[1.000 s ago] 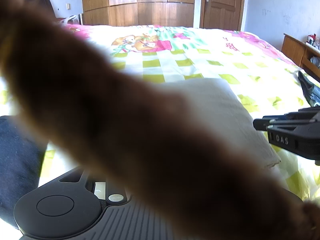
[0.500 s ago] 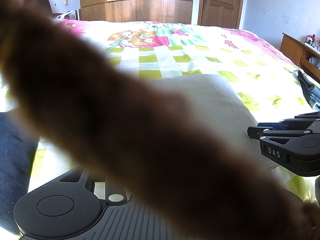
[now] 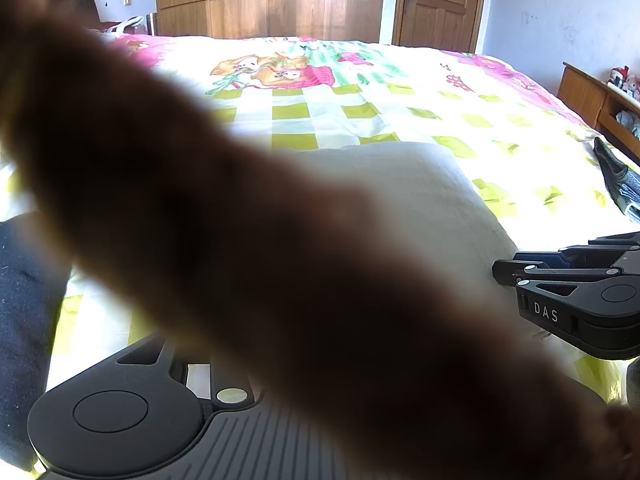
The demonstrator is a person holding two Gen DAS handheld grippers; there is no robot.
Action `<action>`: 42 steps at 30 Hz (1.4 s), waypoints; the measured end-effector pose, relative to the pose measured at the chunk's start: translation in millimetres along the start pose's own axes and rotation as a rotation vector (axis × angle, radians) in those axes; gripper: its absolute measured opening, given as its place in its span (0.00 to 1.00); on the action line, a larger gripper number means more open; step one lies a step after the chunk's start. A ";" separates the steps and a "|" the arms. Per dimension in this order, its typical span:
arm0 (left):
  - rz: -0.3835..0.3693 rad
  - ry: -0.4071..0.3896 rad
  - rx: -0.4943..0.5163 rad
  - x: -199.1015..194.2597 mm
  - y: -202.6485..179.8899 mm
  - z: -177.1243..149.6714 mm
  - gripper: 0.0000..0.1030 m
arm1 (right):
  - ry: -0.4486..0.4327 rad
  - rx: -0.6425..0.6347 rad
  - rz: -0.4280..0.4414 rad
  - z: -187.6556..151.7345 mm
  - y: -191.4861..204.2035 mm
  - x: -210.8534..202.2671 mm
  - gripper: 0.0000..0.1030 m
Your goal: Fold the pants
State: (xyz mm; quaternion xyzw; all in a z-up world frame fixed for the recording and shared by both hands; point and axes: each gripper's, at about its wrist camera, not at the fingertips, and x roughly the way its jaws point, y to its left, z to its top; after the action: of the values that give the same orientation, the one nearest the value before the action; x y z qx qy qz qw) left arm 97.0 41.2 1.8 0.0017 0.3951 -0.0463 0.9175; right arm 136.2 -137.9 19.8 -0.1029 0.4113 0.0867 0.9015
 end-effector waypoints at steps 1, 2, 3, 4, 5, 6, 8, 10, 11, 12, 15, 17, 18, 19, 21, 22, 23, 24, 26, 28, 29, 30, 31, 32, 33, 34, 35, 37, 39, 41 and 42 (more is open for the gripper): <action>-0.001 0.000 -0.001 -0.1 0.0 0.4 0.42 | 0.000 0.002 0.000 0.0 -0.2 0.0 0.29; 0.000 -0.002 0.000 -0.3 -0.2 0.5 0.42 | 0.000 0.004 -0.001 -0.2 -0.3 -0.1 0.29; 0.001 -0.003 0.001 -0.6 -0.5 1.1 0.42 | 0.000 0.005 -0.001 -0.2 -0.3 -0.1 0.29; 0.002 -0.004 0.001 -0.6 -0.7 1.3 0.42 | 0.000 0.005 -0.001 -0.2 -0.4 -0.1 0.29; 0.002 -0.005 0.001 -0.6 -0.8 1.9 0.42 | 0.000 0.007 -0.001 -0.1 -0.7 0.1 0.29; 0.002 -0.006 0.001 -0.6 -0.9 2.2 0.42 | 0.000 0.008 -0.001 -0.1 -0.9 0.2 0.29; 0.002 -0.010 0.001 -1.1 -1.0 2.8 0.42 | 0.000 0.010 -0.002 0.2 -1.4 0.5 0.29; 0.001 -0.014 -0.002 -1.8 -0.7 3.6 0.42 | 0.001 0.018 -0.002 0.0 -2.4 1.0 0.29; 0.000 -0.015 -0.003 -1.8 -0.3 4.3 0.42 | 0.001 0.022 -0.002 0.1 -3.0 1.2 0.29; -0.001 -0.017 -0.004 -2.0 -0.3 4.7 0.42 | 0.002 0.025 0.000 0.3 -3.5 1.6 0.29; -0.002 -0.021 -0.002 -2.5 -0.7 5.6 0.42 | 0.002 0.031 0.002 0.5 -4.1 1.5 0.29; -0.002 -0.022 0.000 -2.9 -1.1 5.8 0.43 | 0.000 0.034 0.003 0.4 -4.4 1.4 0.30; -0.001 -0.023 0.001 -3.2 -1.4 5.9 0.43 | -0.001 0.038 0.005 0.5 -4.6 1.3 0.30; 0.000 -0.025 0.002 -3.7 -1.6 5.6 0.45 | -0.001 0.040 0.006 0.6 -4.6 1.3 0.31; 0.006 -0.032 0.007 -5.1 -2.5 6.0 0.47 | -0.004 0.041 0.007 0.6 -4.0 1.0 0.32; 0.009 -0.035 0.008 -5.7 -2.9 6.3 0.48 | -0.006 0.041 0.009 0.6 -3.6 0.8 0.33; 0.011 -0.036 0.010 -5.8 -3.3 6.7 0.48 | -0.008 0.043 0.011 -0.2 -3.6 0.2 0.33; 0.014 -0.035 0.012 -5.9 -3.7 7.0 0.48 | -0.010 0.046 0.013 -0.4 -3.7 -0.1 0.34; 0.020 -0.037 0.018 -6.0 -4.8 7.3 0.49 | -0.014 0.049 0.015 -1.0 -4.0 -0.9 0.34; 0.023 -0.038 0.022 -5.9 -6.1 7.7 0.49 | -0.018 0.054 0.016 -1.3 -4.6 -1.4 0.34; 0.023 -0.038 0.024 -6.0 -6.4 7.7 0.49 | -0.018 0.057 0.018 -1.6 -5.1 -1.3 0.34; 0.024 -0.038 0.026 -5.9 -7.2 7.9 0.50 | -0.019 0.060 0.018 -1.9 -5.6 -1.4 0.34; 0.025 -0.040 0.027 -6.0 -7.9 8.1 0.51 | -0.021 0.062 0.017 -2.2 -6.2 -1.5 0.34; 0.026 -0.042 0.030 -5.9 -9.2 8.1 0.51 | -0.021 0.064 0.017 -2.3 -6.7 -1.5 0.34; 0.027 -0.044 0.032 -6.0 -9.9 8.4 0.53 | -0.021 0.066 0.016 -2.6 -7.2 -1.5 0.34; 0.029 -0.046 0.035 -6.3 -10.7 8.5 0.55 | -0.022 0.069 0.016 -2.9 -7.5 -1.7 0.34; 0.031 -0.048 0.038 -6.6 -11.5 8.7 0.55 | -0.023 0.071 0.016 -3.0 -7.9 -1.8 0.34; 0.033 -0.051 0.042 -7.0 -12.4 9.6 0.56 | -0.027 0.078 0.016 -2.8 -9.1 -2.2 0.34; 0.035 -0.055 0.044 -7.9 -13.1 10.5 0.58 | -0.029 0.081 0.016 -2.5 -9.4 -2.7 0.34; 0.039 -0.059 0.044 -8.5 -13.5 11.2 0.61 | -0.031 0.085 0.015 -2.8 -10.1 -3.1 0.34; 0.040 -0.061 0.044 -8.8 -13.7 11.5 0.64 | -0.030 0.086 0.015 -2.6 -10.6 -2.9 0.34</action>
State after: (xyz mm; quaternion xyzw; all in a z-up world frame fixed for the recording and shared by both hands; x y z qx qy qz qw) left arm 98.2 27.9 16.6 0.0285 0.3658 -0.0365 0.9295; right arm 135.0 -149.0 21.5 -0.0595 0.4019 0.0774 0.9105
